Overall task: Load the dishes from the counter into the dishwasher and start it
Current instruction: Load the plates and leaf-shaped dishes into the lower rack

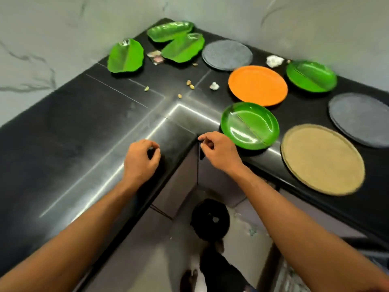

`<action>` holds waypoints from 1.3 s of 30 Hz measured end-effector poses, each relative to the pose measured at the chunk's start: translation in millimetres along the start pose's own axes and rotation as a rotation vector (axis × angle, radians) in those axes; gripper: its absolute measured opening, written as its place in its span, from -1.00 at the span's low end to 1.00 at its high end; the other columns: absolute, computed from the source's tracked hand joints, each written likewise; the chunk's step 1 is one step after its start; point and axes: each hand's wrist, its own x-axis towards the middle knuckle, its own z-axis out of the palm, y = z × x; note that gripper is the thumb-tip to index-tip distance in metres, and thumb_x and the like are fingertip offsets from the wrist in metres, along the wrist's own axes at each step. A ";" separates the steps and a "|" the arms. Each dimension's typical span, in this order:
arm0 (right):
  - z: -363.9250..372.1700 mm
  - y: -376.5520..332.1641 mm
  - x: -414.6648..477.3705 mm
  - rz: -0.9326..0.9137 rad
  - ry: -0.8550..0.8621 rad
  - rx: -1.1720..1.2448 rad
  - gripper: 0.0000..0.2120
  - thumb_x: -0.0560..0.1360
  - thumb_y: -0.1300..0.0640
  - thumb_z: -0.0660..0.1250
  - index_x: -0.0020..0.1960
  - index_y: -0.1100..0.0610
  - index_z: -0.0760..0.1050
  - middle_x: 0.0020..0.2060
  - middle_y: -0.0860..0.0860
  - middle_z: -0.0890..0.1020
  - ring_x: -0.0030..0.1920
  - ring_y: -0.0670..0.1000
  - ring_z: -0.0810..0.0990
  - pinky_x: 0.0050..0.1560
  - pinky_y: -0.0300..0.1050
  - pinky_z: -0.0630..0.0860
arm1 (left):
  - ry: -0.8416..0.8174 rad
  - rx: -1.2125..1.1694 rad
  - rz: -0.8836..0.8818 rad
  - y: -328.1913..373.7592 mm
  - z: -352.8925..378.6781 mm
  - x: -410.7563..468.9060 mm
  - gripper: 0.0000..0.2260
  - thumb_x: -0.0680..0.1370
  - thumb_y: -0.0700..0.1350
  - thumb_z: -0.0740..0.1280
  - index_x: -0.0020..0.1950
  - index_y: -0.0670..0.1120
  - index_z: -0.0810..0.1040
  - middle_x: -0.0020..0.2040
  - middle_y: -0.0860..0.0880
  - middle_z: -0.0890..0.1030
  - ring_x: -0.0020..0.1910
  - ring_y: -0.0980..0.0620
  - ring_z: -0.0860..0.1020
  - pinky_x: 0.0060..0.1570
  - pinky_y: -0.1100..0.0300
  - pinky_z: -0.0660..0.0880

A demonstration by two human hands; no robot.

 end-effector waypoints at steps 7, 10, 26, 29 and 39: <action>39.4 -17.9 104.4 -0.093 -0.168 -0.087 -0.72 0.50 0.16 0.39 0.20 0.12 0.64 0.00 0.08 0.59 0.04 0.13 0.56 0.12 -0.02 0.49 | 0.027 0.050 -0.146 -17.9 0.2 61.0 -0.94 0.52 -0.14 0.41 -0.02 -0.06 0.62 -0.07 -0.05 0.62 -0.08 -0.10 0.57 -0.02 0.07 0.44; 56.8 -25.2 136.0 -0.094 -0.164 -0.106 -0.75 0.52 0.12 0.37 0.17 0.12 0.63 0.01 0.11 0.56 0.08 0.17 0.52 0.12 0.08 0.51 | 0.057 -0.014 -0.295 -23.2 1.4 84.8 -0.93 0.53 -0.10 0.40 -0.01 -0.04 0.61 -0.06 0.02 0.59 -0.17 0.05 0.54 -0.08 0.18 0.39; 107.5 -55.0 221.9 0.007 0.057 -0.302 -0.86 0.55 -0.03 0.24 0.04 -0.02 0.52 -0.04 -0.06 0.48 -0.01 0.01 0.44 -0.30 -0.03 0.50 | 0.221 -0.881 -0.862 -114.1 -16.3 324.8 -0.39 0.63 -0.08 0.31 0.59 -0.09 0.08 -0.05 -0.21 0.61 -0.32 -0.07 0.65 -0.35 0.16 0.63; 108.1 -55.6 222.8 0.003 0.067 -0.320 -0.86 0.57 -0.04 0.23 0.03 -0.02 0.51 -0.06 -0.06 0.48 -0.04 0.00 0.44 -0.31 -0.02 0.52 | 0.201 -0.947 -0.935 -124.8 -17.0 357.4 -0.39 0.61 -0.03 0.35 0.55 -0.06 0.08 -0.10 -0.22 0.59 -0.30 -0.09 0.65 -0.36 0.13 0.64; 111.7 -52.5 222.7 0.006 0.097 -0.352 -0.86 0.56 -0.05 0.25 0.03 -0.02 0.50 -0.08 -0.07 0.49 -0.06 0.00 0.45 -0.31 -0.06 0.50 | 0.110 -0.925 -0.994 -150.4 -11.1 396.6 -0.87 0.66 -0.22 0.24 0.19 -0.22 0.42 -0.24 -0.13 0.64 -0.35 0.01 0.66 -0.51 0.26 0.55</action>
